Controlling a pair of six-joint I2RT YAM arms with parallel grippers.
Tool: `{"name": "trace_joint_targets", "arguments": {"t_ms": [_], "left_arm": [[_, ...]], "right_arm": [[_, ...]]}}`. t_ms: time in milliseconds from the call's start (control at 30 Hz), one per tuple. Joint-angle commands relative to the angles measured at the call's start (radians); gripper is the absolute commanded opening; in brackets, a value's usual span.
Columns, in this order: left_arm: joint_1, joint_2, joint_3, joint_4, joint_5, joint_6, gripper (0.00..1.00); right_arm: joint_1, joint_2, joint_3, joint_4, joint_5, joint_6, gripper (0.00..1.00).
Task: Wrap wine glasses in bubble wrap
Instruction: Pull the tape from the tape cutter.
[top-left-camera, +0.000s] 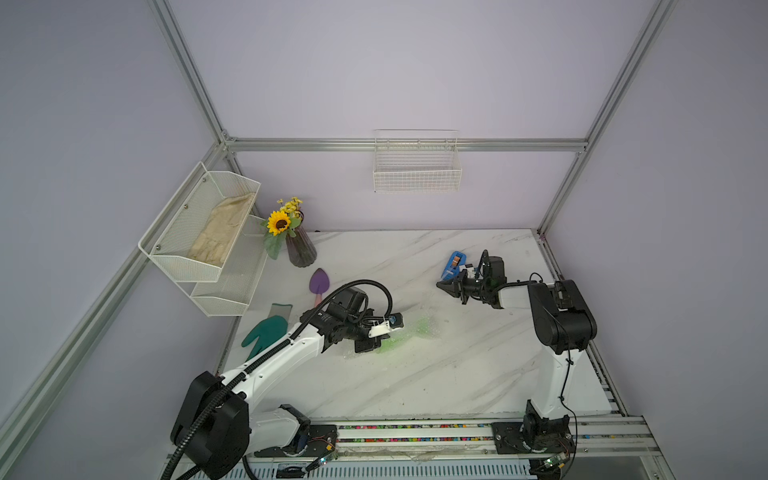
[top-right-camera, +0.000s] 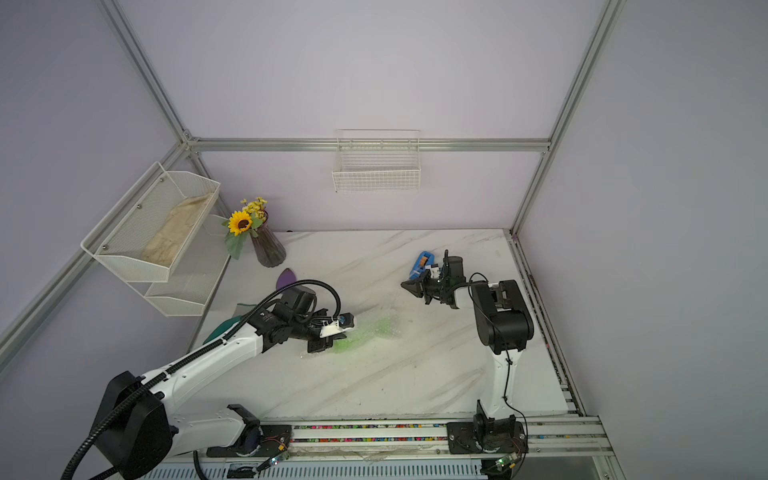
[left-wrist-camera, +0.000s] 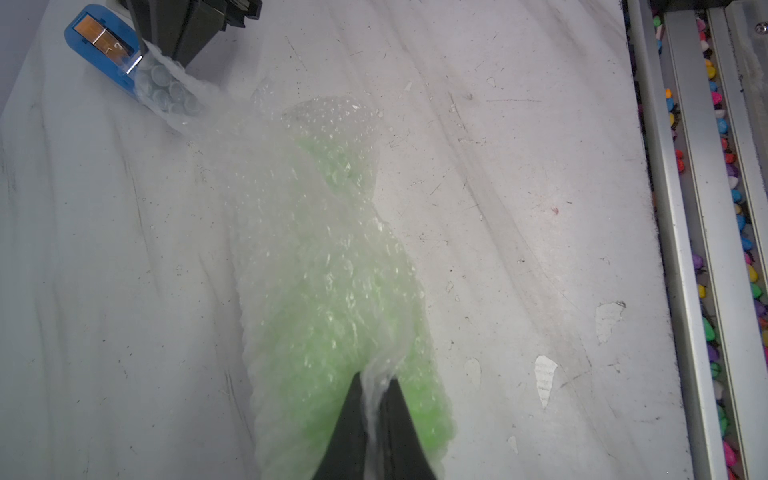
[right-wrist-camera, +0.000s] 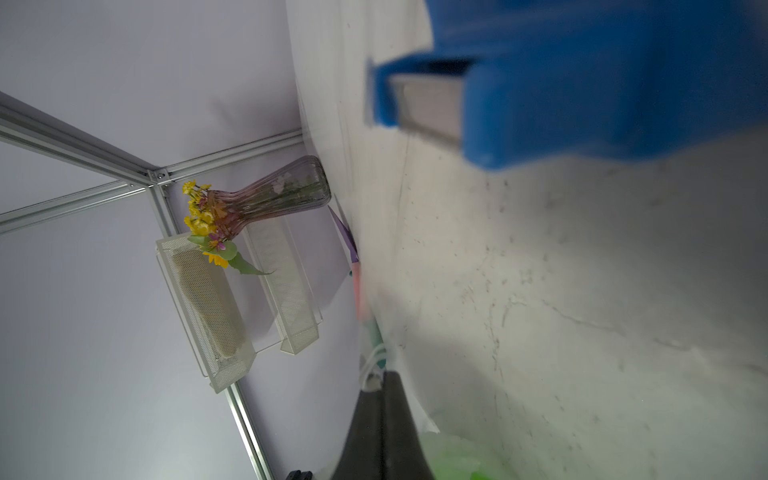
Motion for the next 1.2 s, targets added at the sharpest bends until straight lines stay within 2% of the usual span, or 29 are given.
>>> {"name": "trace_joint_targets", "arguments": {"t_ms": [0,333,600,933,967,1033,1067,1100,1167], "left_arm": [[-0.005,-0.012,-0.016,-0.006,-0.013,-0.005,0.09],[-0.006,-0.012,-0.019,-0.007,-0.022,-0.005,0.08],[-0.011,-0.016,-0.023,-0.007,-0.025,-0.003,0.09],[-0.011,-0.015,-0.024,-0.007,-0.035,-0.004,0.09],[-0.011,-0.014,-0.025,-0.007,-0.036,-0.004,0.09],[-0.013,-0.012,-0.024,-0.006,-0.033,-0.004,0.09],[-0.013,-0.011,-0.023,-0.006,-0.033,-0.003,0.09],[-0.013,-0.01,-0.022,-0.006,-0.032,-0.003,0.09],[-0.013,-0.007,-0.022,-0.007,-0.032,-0.003,0.09]], "right_arm": [[0.003,0.006,-0.03,-0.009,0.015,-0.072,0.0],[0.003,-0.007,-0.061,-0.148,0.037,-0.218,0.0],[0.002,-0.021,-0.042,-0.342,0.091,-0.375,0.0],[0.002,-0.1,-0.003,-0.663,0.253,-0.601,0.0],[0.004,-0.105,-0.004,-0.671,0.244,-0.611,0.1],[0.003,-0.113,-0.01,-0.681,0.185,-0.629,0.37],[0.004,-0.119,-0.02,-0.675,0.151,-0.631,0.46],[0.004,-0.132,-0.033,-0.667,0.125,-0.629,0.53],[0.004,-0.16,-0.065,-0.65,0.084,-0.617,0.57]]}}
